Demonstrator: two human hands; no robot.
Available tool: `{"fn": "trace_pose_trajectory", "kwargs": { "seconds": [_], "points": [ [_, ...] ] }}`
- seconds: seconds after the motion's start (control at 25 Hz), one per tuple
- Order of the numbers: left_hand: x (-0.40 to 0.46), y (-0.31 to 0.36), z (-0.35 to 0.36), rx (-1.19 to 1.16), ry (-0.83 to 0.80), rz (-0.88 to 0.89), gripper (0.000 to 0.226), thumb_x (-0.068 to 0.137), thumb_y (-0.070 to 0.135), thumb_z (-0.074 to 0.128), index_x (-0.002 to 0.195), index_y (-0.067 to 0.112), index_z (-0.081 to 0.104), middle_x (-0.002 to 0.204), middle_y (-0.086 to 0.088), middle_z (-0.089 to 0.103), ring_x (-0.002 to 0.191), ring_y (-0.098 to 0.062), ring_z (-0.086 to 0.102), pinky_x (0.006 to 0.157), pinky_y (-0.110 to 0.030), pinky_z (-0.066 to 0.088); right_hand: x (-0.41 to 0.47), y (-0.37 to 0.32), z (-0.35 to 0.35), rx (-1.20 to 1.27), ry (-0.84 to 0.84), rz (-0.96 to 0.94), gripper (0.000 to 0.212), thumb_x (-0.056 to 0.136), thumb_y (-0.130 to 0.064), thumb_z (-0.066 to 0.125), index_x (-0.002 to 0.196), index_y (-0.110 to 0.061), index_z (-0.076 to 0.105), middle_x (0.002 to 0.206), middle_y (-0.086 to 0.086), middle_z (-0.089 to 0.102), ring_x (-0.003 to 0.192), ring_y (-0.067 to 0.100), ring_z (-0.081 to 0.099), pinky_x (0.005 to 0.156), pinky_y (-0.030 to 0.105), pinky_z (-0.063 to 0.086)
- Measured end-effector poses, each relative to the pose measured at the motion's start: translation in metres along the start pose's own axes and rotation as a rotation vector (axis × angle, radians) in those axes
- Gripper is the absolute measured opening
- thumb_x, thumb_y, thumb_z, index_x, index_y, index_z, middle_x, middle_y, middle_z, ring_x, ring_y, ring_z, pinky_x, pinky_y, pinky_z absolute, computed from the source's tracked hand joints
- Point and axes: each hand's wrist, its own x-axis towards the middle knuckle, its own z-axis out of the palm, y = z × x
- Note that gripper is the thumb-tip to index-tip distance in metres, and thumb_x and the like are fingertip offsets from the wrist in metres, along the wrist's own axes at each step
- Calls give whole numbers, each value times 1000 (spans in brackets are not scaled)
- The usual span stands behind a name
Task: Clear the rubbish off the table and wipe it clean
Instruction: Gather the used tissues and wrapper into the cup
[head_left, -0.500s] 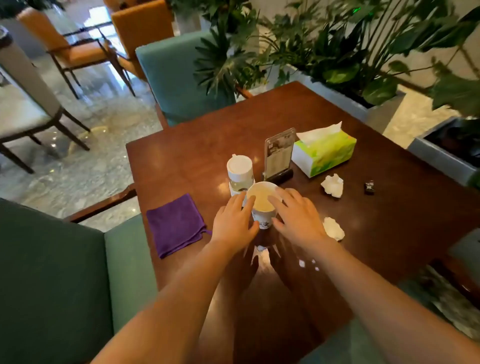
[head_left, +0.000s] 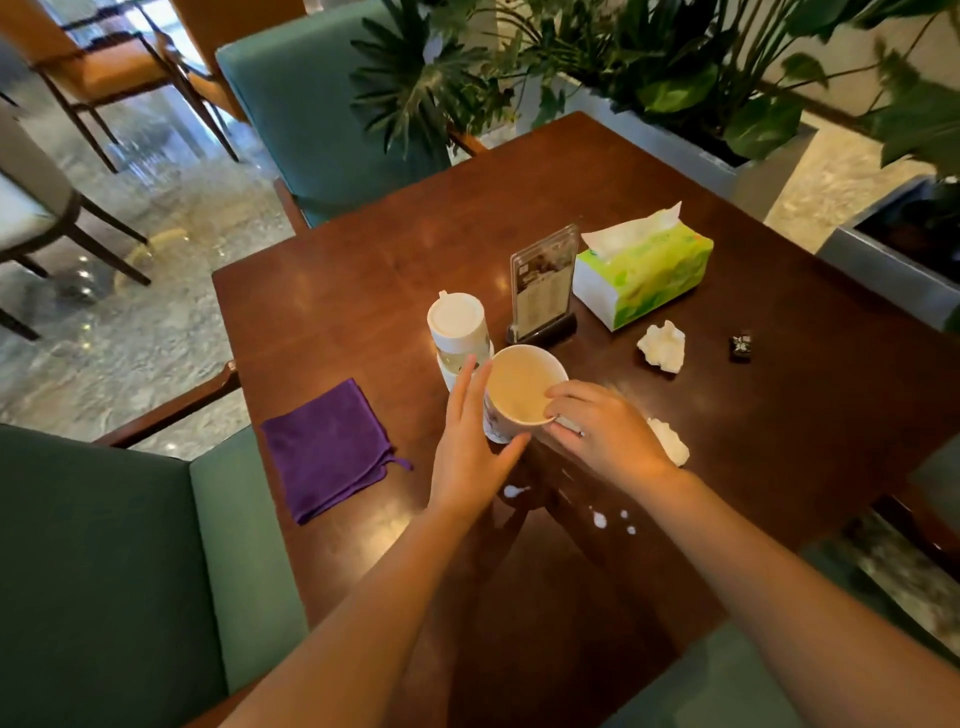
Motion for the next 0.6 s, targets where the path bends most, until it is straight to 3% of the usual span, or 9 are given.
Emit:
{"fn": "trace_pose_trajectory", "kwargs": {
  "seconds": [0.12, 0.28, 0.4, 0.52, 0.6],
  "points": [
    [-1, 7, 0, -197, -24, -72, 78, 75, 28, 78, 138, 28, 33, 134, 16, 47, 125, 1, 43, 101, -20, 41, -3, -5, -11, 57, 28, -14, 12, 77, -8, 71, 88, -2, 71, 110, 12, 68, 99, 30, 63, 86, 35, 48],
    [-8, 7, 2, -297, -32, -121, 75, 70, 23, 82, 129, 37, 38, 128, 15, 52, 120, -2, 49, 96, -21, 45, -14, -13, -20, 99, 100, -69, 9, 74, -7, 74, 83, -5, 71, 109, 11, 68, 94, 28, 65, 81, 36, 52],
    [-17, 5, 7, -330, -22, -179, 75, 71, 20, 81, 127, 42, 37, 124, 24, 51, 117, 4, 48, 89, -15, 46, -23, -13, -18, 145, 109, -86, 27, 75, -11, 74, 101, -9, 67, 122, 6, 61, 105, 21, 61, 88, 32, 53],
    [-21, 2, 10, -319, 2, -289, 79, 67, 23, 83, 130, 35, 39, 121, 26, 51, 113, 11, 48, 90, -21, 47, -38, 13, -25, 313, 276, 138, 49, 77, -16, 73, 123, -20, 56, 131, -3, 50, 107, 10, 57, 91, 19, 46],
    [-22, 1, 11, -286, 2, -309, 81, 64, 25, 84, 131, 33, 38, 120, 27, 50, 110, 15, 46, 85, -15, 46, -51, 49, -30, 208, 376, 411, 44, 78, -18, 71, 120, -21, 57, 126, 3, 53, 103, 19, 59, 86, 29, 47]
  ]
}}
